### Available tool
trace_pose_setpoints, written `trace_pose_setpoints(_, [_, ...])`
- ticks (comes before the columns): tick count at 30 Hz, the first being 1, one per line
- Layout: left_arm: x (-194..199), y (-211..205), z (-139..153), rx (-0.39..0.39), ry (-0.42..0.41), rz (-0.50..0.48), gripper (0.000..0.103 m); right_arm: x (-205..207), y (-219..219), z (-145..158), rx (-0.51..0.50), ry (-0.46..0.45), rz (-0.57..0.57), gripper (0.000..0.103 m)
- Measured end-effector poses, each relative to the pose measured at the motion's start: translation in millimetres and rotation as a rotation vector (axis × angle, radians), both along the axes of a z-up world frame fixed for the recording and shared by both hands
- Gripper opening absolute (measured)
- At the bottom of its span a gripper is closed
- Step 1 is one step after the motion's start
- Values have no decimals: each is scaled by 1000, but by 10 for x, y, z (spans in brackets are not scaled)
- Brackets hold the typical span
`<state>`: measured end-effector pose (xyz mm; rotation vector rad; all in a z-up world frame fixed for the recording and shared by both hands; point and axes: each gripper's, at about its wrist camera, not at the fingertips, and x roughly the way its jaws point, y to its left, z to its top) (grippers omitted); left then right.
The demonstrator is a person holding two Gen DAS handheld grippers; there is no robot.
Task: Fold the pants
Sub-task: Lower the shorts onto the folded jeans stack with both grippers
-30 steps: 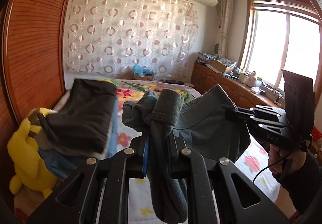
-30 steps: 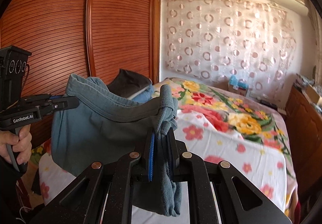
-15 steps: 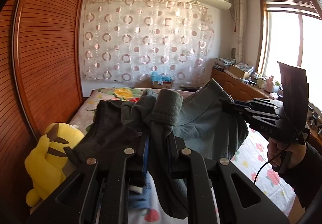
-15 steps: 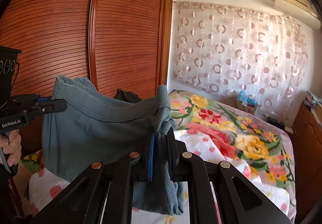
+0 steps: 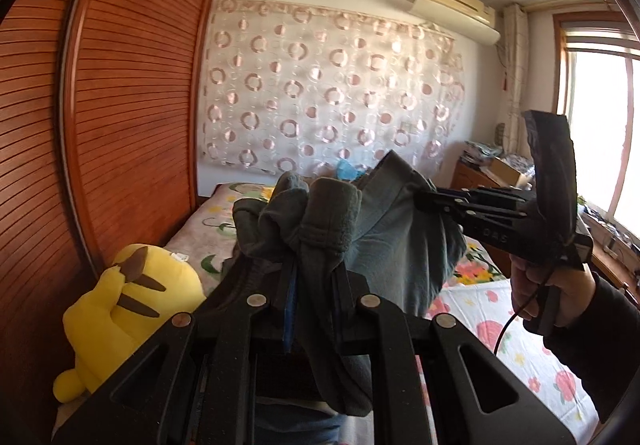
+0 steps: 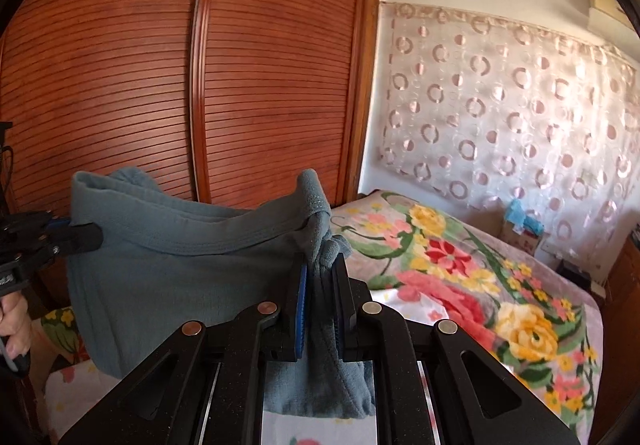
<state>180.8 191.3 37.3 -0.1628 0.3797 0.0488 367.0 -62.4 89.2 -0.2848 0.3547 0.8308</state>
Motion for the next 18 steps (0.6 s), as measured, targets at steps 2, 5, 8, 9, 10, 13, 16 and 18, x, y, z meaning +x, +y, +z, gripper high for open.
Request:
trace_pose_setpoints(2, [15, 34, -40, 0, 3, 21, 15, 64, 94, 0, -22, -13, 15, 11])
trace_pose_setpoints(5, [-14, 105, -118, -9, 8, 62, 15, 159, 263, -23, -92, -36, 38, 11])
trace_pose_setpoints(8, [-51, 169, -184, -45, 6, 90, 15, 261, 385, -16, -119, -30, 61, 11])
trace_pose_setpoints(9, [-49, 182, -205, -49, 9, 96, 15, 294, 411, -4, -117, -27, 71, 11])
trace_pose_setpoints(10, [-48, 188, -215, -50, 12, 99, 15, 317, 432, -1, -120, -26, 72, 11])
trace_pose_setpoints(13, [-38, 192, -260, -57, 29, 118, 15, 381, 454, -3, -107, -6, 79, 11])
trace_pose_setpoints(16, [-69, 197, -290, -67, 27, 128, 15, 400, 500, -5, -113, -6, 83, 11])
trace_pose_setpoints(18, [-88, 201, -298, -71, 20, 139, 15, 389, 543, 4, -106, -4, 89, 11])
